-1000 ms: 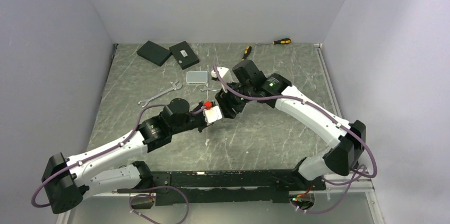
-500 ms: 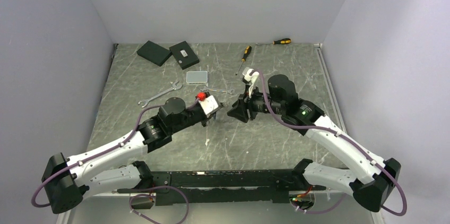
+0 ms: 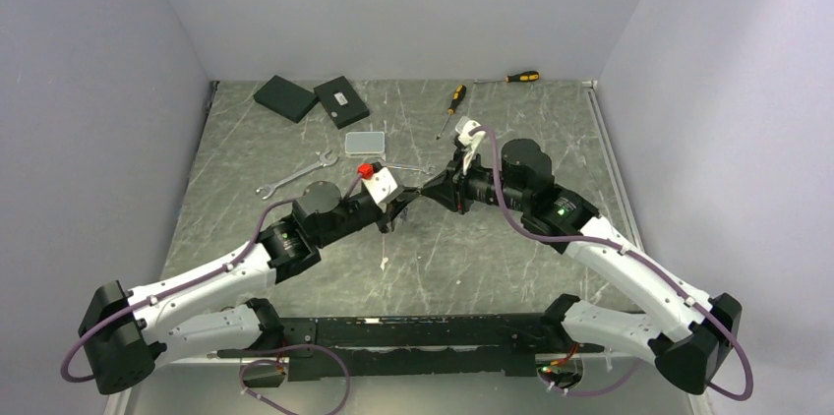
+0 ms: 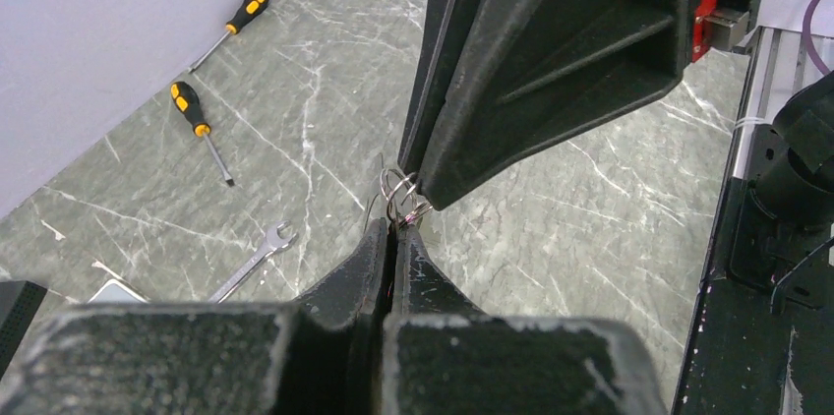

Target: Put the keys on the keyring

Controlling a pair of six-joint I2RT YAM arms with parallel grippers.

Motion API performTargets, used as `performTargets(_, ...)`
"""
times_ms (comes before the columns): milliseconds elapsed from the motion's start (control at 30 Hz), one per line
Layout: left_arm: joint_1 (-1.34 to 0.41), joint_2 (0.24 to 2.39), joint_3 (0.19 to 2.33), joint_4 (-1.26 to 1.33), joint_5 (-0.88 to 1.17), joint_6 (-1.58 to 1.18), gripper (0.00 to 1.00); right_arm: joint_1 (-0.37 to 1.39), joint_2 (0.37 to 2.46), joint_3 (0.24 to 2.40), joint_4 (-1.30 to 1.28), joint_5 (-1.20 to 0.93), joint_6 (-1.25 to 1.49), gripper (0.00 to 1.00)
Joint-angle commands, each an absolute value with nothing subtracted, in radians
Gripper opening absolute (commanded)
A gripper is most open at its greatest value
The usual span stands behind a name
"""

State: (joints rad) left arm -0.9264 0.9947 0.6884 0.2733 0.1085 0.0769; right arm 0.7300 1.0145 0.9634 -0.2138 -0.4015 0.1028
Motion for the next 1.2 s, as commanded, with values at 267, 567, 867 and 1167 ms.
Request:
performTargets(267, -0.931, 0.97, 0.686, 0.366, 0.096, 0.054, 0.0, 0.732, 1.05, 1.022, -0.193, -0.422, 0.087, 0.2)
performTargets(567, -0.93, 0.96, 0.683, 0.368, 0.076, 0.058, 0.0, 0.732, 1.069, 1.026, -0.197, -0.435, 0.096, 0.11)
performTargets(867, -0.93, 0.966, 0.679, 0.341, 0.074, 0.115, 0.0, 0.733, 1.138, 1.131, -0.334, -0.453, 0.091, 0.0)
performTargets(1167, -0.93, 0.98, 0.685, 0.297, 0.035, 0.253, 0.0, 0.733, 1.248, 1.296, -0.568, -0.489, 0.091, 0.0)
